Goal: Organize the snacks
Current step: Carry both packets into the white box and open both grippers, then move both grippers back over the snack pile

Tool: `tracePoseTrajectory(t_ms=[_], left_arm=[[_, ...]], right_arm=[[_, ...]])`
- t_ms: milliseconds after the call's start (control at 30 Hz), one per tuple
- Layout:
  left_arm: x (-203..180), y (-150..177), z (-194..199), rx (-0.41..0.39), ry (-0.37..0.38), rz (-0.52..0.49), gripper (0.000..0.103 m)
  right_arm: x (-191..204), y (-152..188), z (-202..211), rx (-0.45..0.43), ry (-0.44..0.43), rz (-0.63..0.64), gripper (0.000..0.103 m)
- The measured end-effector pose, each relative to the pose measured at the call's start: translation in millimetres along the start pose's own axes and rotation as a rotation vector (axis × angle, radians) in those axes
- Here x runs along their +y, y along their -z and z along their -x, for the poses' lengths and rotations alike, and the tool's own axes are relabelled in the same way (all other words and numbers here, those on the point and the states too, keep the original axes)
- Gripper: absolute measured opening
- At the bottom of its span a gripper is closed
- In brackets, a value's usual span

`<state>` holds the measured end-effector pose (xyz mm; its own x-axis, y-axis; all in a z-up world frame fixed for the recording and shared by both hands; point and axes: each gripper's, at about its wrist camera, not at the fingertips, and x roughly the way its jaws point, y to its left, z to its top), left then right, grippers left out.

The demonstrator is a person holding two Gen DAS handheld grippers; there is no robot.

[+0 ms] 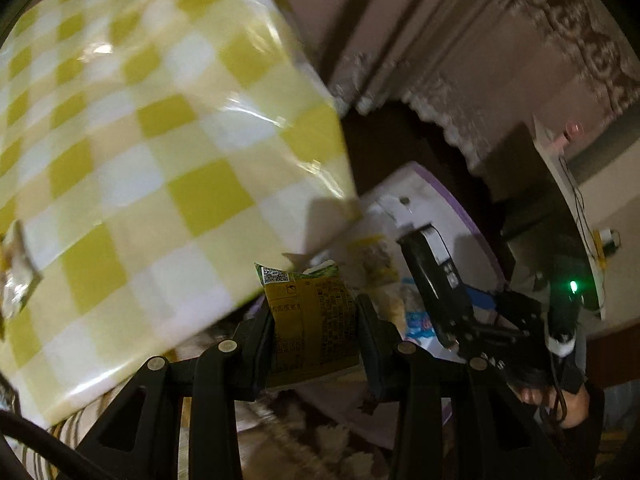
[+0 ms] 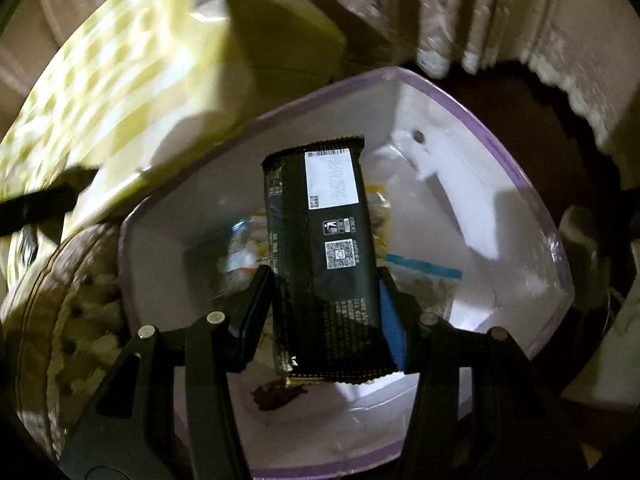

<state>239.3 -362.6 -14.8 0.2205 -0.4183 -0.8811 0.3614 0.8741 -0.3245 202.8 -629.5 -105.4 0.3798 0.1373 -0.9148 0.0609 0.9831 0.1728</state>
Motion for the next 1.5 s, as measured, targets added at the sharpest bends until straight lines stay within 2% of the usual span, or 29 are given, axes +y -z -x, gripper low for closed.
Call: tracePoseTrajectory(t_ms=[333,600,867,1100,1500], left_arm=[[-19.6,-8.7,-41.5,0.123,0.024,-0.024,0.039],[-11.5,-12.7,-47.3,0.14,0.04,0.018,0.047],[7.7,-10.0,-29.2,0.099,0.04,0.073,0.049],[25.3,-4.6,-1.6,0.033,0.017,0.113,0.049],[119.6,44.8,80.5,-0.159,-0.076,0.371,0.049]], right_arm=[[-6.2,-18.6,-32.8,0.027,-0.013,-0.109,0.054],[10.1,-33.9,-53.1,0.063,-0.065,-0.077,0.055],[20.7,-32.0,-34.7,0.04,-0.072,-0.052,0.058],[52.3,-35.3,-10.6,0.01,-0.08,0.014,0.061],[138.4,-47.4,10.3,-0.036,-0.133,0.188,0.066]])
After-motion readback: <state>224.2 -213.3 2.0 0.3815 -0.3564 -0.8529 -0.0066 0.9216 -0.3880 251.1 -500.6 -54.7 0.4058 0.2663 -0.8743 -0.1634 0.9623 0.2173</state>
